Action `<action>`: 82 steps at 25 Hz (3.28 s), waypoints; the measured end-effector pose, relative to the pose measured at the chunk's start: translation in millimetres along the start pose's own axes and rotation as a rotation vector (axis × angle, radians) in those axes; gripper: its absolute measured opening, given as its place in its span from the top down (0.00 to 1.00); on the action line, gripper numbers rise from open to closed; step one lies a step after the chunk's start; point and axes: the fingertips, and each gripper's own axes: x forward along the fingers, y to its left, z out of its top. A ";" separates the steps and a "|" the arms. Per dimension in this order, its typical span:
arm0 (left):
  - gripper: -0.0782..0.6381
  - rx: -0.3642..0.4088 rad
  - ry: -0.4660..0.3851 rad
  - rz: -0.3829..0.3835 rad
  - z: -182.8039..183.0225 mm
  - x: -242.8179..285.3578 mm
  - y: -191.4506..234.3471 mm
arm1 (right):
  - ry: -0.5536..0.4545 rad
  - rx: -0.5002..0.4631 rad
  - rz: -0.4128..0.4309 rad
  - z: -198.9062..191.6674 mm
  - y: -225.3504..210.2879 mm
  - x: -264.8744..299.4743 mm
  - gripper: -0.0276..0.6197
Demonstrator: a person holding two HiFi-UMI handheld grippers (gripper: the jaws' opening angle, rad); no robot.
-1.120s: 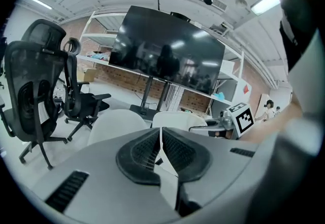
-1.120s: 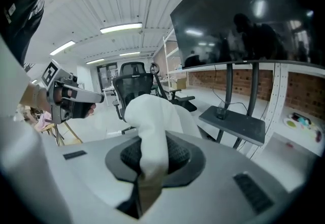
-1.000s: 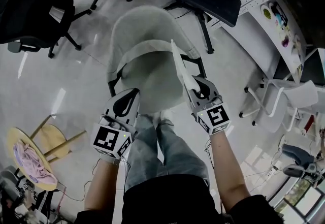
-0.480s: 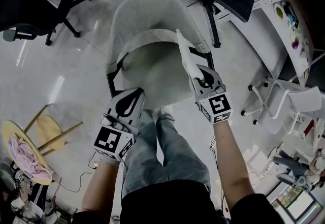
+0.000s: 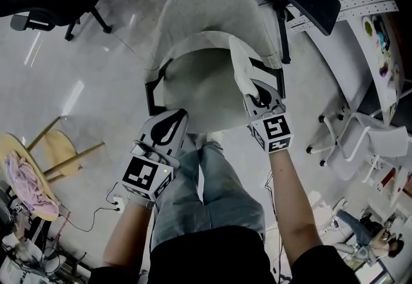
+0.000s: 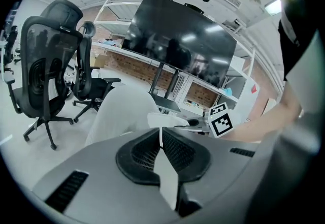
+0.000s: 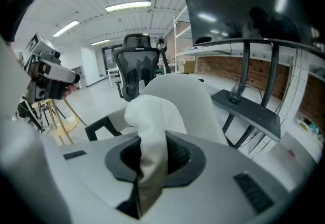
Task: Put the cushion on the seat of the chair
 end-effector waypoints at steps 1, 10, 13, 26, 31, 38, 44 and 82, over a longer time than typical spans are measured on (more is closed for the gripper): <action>0.87 -0.003 0.000 0.011 -1.0 -2.5 1.5 | 0.010 -0.008 0.008 -3.9 4.9 3.8 0.87; 0.87 -0.043 -0.003 0.103 -21.5 -35.5 23.9 | 0.102 -0.063 0.052 -32.6 48.7 41.9 0.85; 0.87 -0.070 -0.009 0.138 -29.7 -48.0 33.6 | 0.129 -0.083 0.070 -37.8 62.0 56.7 0.84; 0.87 -0.179 -0.024 0.244 -68.3 -89.6 71.4 | 0.272 -0.167 0.170 -79.1 126.0 113.4 0.82; 0.87 -0.205 -0.020 0.283 -81.3 -106.2 83.2 | 0.322 -0.194 0.209 -95.1 147.8 132.8 0.81; 0.87 -0.240 -0.016 0.321 -102.7 -122.1 94.0 | 0.404 -0.237 0.243 -123.4 171.2 159.3 0.78; 0.87 -0.266 -0.019 0.345 -114.4 -133.9 102.6 | 0.459 -0.259 0.249 -149.9 182.5 171.9 0.76; 0.87 -0.306 -0.029 0.413 -123.0 -153.1 92.3 | 0.611 -0.331 0.391 -186.0 209.1 182.4 0.41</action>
